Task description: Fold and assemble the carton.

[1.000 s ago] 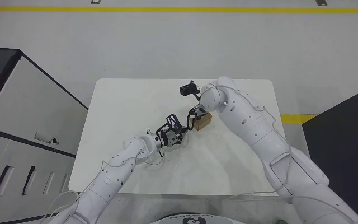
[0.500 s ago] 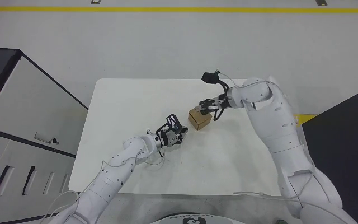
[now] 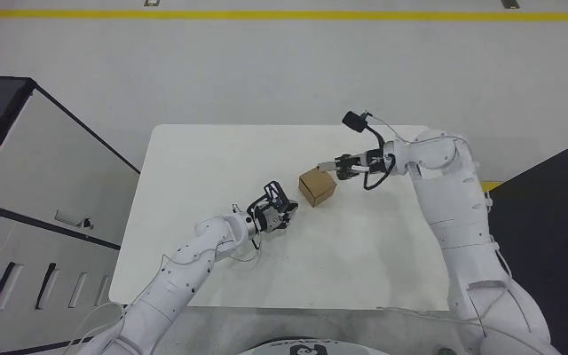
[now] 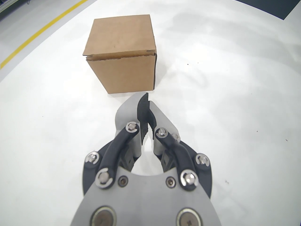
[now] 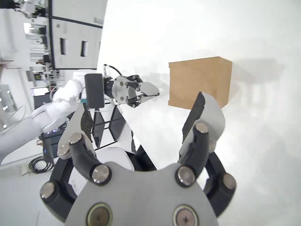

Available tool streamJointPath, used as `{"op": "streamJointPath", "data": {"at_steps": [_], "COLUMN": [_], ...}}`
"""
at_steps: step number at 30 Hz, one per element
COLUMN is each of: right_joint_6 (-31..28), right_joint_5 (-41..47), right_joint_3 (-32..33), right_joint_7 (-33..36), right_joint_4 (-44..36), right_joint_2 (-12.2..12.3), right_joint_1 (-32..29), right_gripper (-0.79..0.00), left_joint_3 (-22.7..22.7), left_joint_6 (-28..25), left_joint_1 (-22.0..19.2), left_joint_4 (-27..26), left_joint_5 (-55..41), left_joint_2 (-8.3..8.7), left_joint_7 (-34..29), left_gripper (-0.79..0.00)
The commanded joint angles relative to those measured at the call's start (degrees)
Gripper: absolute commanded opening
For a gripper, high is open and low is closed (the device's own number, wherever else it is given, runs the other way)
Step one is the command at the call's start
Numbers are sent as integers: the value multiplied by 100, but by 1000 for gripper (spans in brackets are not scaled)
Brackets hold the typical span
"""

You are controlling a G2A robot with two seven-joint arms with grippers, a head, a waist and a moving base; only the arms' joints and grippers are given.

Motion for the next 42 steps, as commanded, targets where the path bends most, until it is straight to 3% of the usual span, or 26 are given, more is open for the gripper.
{"op": "streamJointPath", "data": {"at_steps": [1,8,20,27,32,33,34,35,38,39,42], "right_joint_6": [-426,-450,-513,-402,-402,-402,-402,-402,-402,-402,-402], "right_joint_5": [581,2012,2239,3609,4341,4395,4395,4395,4395,4395,4395], "right_joint_3": [357,716,738,1080,1228,1221,1221,1221,1221,1221,1221], "right_joint_7": [334,357,292,406,406,406,406,406,406,406,406], "right_joint_4": [138,-63,-105,-343,-75,-48,-48,-48,-48,-48,-48], "right_joint_2": [80,400,424,664,885,929,929,929,929,929,929], "right_joint_1": [-124,-547,-657,-1158,-1300,-1300,-1300,-1300,-1300,-1300,-1300], "right_gripper": [0,0,0,0,0,0,0,0,0,0,0], "left_joint_3": [0,0,0,0,0,0,0,0,0,1,-30], "left_joint_6": [0,0,0,0,0,0,0,0,0,2,-78], "left_joint_1": [0,0,0,0,0,0,0,0,0,10,79], "left_joint_4": [0,0,0,0,0,0,0,0,0,-13,-105], "left_joint_5": [0,0,0,0,0,0,0,0,0,-13,-135], "left_joint_2": [0,0,0,0,0,0,0,0,0,-1,10], "left_joint_7": [0,0,0,0,0,0,0,0,0,11,168], "left_gripper": [-785,-785,-785,-785,-785,-711,-453,-314,-314,0,0]}}
